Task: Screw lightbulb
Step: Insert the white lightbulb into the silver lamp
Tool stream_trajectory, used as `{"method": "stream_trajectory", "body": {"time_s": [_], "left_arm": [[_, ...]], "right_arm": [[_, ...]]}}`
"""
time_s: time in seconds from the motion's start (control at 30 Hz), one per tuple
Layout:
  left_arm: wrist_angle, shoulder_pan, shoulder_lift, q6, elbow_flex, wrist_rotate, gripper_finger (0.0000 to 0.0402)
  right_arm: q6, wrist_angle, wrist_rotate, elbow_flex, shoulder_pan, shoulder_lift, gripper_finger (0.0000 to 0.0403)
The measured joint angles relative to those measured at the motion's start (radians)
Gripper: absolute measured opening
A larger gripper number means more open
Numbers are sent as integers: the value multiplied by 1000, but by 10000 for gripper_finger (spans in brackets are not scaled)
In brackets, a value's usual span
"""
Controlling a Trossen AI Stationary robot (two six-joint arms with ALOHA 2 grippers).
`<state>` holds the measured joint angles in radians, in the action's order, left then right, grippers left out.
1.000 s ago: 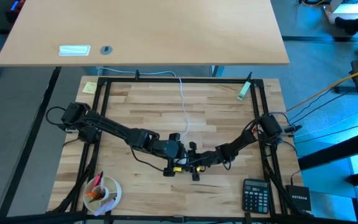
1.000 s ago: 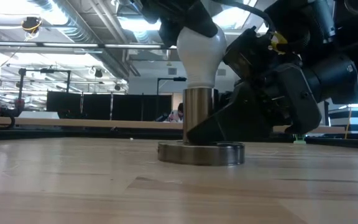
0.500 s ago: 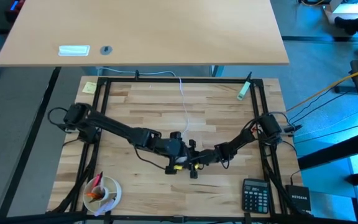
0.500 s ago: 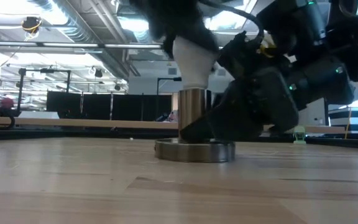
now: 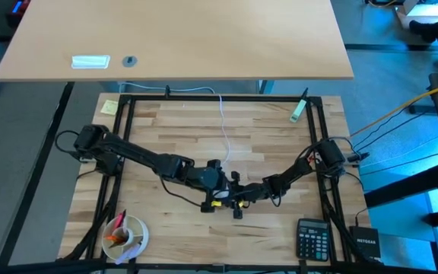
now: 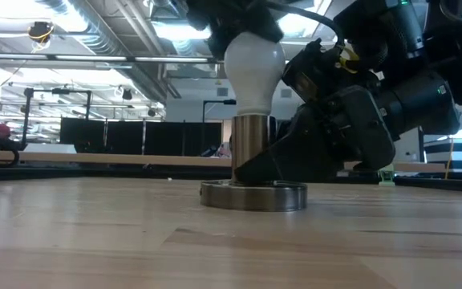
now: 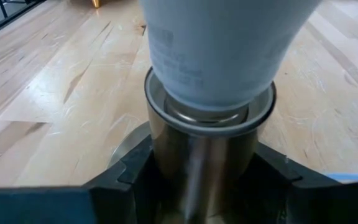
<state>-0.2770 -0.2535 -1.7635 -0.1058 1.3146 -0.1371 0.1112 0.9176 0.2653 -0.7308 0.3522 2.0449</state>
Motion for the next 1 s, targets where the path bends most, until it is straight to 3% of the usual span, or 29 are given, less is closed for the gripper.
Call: {"method": "stream_trajectory", "body": {"time_s": [0.23, 0.47, 0.77, 0.87, 1.0], "left_arm": [[-81, 1, 41, -91, 60, -36, 327], [-160, -3, 54, -400, 61, -142, 327], [-170, -25, 52, -580, 75, -153, 327], [-224, -46, 33, -580, 149, -163, 327], [-481, -67, -9, -569, 315, -243, 327]], "right_arm": [[13, -2, -3, 0, 0, 0, 179], [24, -4, 12, 1, -1, 1, 179], [24, -17, 10, 1, -7, 1, 179], [18, -20, 7, 1, -11, 1, 179], [13, -26, 10, 0, -14, 1, 179]]}}
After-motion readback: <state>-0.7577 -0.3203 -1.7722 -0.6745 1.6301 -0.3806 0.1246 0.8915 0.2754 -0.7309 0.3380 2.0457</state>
